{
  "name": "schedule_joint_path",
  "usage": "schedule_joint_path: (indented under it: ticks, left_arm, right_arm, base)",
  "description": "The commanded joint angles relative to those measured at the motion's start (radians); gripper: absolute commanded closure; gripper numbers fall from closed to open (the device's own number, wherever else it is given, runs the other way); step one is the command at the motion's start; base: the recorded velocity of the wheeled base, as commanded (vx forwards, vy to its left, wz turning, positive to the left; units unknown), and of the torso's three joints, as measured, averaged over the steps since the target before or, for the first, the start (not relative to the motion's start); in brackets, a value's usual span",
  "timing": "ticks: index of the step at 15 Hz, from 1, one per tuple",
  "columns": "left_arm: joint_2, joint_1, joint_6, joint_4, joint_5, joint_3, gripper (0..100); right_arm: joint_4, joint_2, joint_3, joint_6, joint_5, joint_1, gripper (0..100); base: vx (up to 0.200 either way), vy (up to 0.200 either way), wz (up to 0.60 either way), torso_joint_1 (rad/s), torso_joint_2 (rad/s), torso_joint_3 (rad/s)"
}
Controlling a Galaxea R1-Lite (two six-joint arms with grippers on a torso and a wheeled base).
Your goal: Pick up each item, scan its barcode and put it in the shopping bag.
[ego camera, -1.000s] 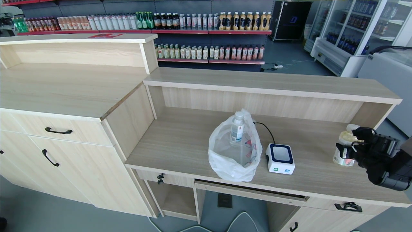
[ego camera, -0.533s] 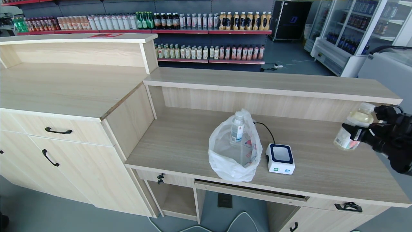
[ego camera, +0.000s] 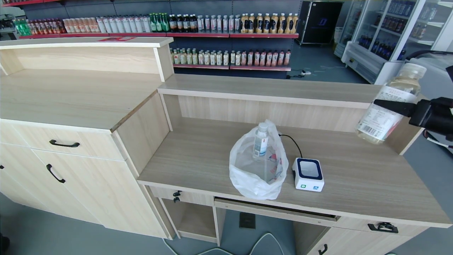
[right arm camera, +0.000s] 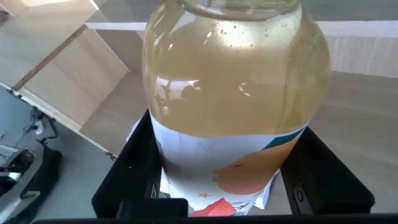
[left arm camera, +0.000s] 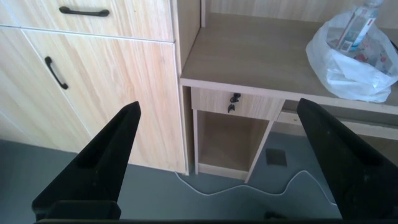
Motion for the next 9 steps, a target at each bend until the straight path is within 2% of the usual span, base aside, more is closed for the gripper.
schedule_joint_path:
  ticks: [1,3,9]
  left_arm:
    - [0.000,0.000,0.000,0.000,0.000,0.000,0]
    - [0.000,0.000,0.000,0.000,0.000,0.000,0]
    - [0.000,0.000,0.000,0.000,0.000,0.000,0]
  right_arm:
    - [0.066,-0.166,0.010,0.029,0.045,0.084,100]
    - [0.163,-0.249,0.034,0.029,0.048,0.177,100]
    - [0.276,-0.424,0.154,0.029,0.046,0.352,100]
  base:
    - [0.000,0.000,0.00,0.000,0.00,0.000]
    - [0.000,0.000,0.00,0.000,0.00,0.000]
    - [0.000,0.000,0.00,0.000,0.00,0.000]
